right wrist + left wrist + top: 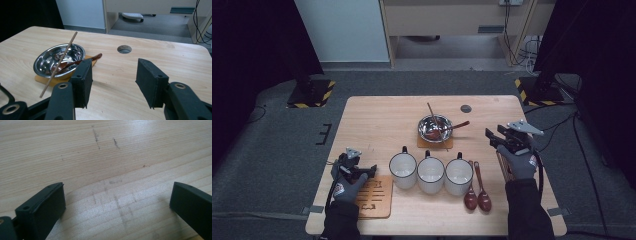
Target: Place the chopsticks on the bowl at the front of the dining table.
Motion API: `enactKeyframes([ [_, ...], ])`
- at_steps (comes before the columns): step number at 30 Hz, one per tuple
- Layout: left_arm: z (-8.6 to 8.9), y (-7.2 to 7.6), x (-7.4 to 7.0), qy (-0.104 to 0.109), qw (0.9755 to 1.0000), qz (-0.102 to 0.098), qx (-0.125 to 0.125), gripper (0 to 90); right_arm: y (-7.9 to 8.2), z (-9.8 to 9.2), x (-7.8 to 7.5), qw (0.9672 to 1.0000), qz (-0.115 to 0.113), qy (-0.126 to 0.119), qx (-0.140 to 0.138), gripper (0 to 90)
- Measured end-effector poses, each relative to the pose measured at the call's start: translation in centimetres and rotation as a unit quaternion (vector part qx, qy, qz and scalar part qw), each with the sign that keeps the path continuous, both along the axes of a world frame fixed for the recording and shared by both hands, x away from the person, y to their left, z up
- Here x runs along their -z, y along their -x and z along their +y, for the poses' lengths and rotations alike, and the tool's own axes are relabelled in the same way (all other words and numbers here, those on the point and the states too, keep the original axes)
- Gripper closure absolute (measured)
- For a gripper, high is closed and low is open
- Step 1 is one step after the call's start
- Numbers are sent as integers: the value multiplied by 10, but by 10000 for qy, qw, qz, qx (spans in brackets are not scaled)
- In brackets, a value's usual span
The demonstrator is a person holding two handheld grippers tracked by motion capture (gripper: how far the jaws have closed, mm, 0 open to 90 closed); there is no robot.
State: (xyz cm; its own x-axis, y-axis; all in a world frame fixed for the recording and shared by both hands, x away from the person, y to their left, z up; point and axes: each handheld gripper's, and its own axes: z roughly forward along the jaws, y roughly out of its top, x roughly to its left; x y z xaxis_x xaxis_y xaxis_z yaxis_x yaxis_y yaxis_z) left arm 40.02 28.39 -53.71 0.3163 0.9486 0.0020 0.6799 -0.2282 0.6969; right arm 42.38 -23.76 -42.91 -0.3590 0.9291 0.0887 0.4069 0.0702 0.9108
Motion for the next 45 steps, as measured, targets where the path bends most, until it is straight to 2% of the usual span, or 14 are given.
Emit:
enactKeyframes([
  [6, 0, 0, 0, 0, 10000, -1, -1, 0, 20, -15, 12, 9999, -38, -64, -71, 468],
  [19, 0, 0, 0, -1, 10000, 0, -2, 0, 53, -42, 51, 9997, 232, -23, -7, 496],
  [29, 0, 0, 0, -7, 10000, -1, -2, 0, 60, -45, 69, 9987, 483, 127, 46, 499],
  [38, 0, 0, 0, -6, 10000, -1, -3, 0, 61, -38, 86, 9949, 888, 478, 31, 558],
  [45, 0, 0, 0, -4, 10000, 0, -2, 0, 61, -39, 90, 9925, 1080, 571, 82, 618],
])
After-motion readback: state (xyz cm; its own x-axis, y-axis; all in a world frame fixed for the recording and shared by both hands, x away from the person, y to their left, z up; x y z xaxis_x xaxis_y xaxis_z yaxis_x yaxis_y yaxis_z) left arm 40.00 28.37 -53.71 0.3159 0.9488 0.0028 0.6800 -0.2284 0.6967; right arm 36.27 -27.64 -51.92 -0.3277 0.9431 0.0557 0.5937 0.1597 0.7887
